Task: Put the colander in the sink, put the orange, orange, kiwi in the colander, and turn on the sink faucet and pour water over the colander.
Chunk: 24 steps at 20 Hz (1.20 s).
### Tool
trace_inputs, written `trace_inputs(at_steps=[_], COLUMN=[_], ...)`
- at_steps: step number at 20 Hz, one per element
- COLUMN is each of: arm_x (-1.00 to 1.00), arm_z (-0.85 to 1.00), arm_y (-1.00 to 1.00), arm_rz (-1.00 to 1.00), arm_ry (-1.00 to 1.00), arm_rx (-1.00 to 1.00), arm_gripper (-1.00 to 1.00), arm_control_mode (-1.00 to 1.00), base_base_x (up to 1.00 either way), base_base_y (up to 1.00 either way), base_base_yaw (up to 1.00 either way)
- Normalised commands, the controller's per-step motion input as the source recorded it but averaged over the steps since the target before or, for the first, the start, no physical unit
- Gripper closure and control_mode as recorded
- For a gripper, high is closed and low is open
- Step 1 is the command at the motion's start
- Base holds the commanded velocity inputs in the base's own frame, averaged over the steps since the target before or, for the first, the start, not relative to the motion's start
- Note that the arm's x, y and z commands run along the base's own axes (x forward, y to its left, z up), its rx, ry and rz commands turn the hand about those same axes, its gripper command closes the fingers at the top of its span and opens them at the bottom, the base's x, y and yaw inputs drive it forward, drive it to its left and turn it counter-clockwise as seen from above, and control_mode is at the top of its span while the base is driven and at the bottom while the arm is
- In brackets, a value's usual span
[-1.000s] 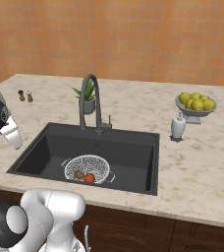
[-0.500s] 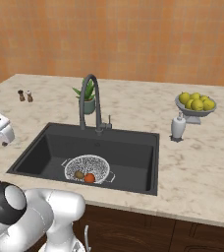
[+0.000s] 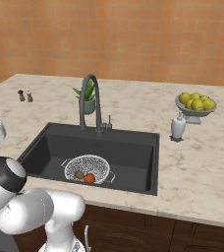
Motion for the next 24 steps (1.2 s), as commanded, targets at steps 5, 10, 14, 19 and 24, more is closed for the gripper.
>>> trace_inputs(at_steps=[5,10,14,19,24], arm_x=[0.19,0.07,0.01,0.20,0.29], arm_z=[-0.05,-0.22,-0.36,-0.30,-0.16], arm_y=[0.57,0.50,0.58,0.51,0.32], arm_rz=[0.06,0.20,0.16,0.10,0.03], arm_ry=[-0.11,0.00,0.00,0.00,0.00], arm_rx=[-0.04,0.00,-0.02,0.00,-0.01], arm_gripper=[-1.00,-1.00,-1.00,-1.00,-1.00], arm_control_mode=[-1.00,-1.00,-1.00,-1.00,-1.00], base_base_x=[0.00,0.00,0.00,0.00,0.00], base_base_y=[0.00,0.00,0.00,0.00,0.00], base_base_yaw=[0.00,0.00,0.00,0.00,0.00])
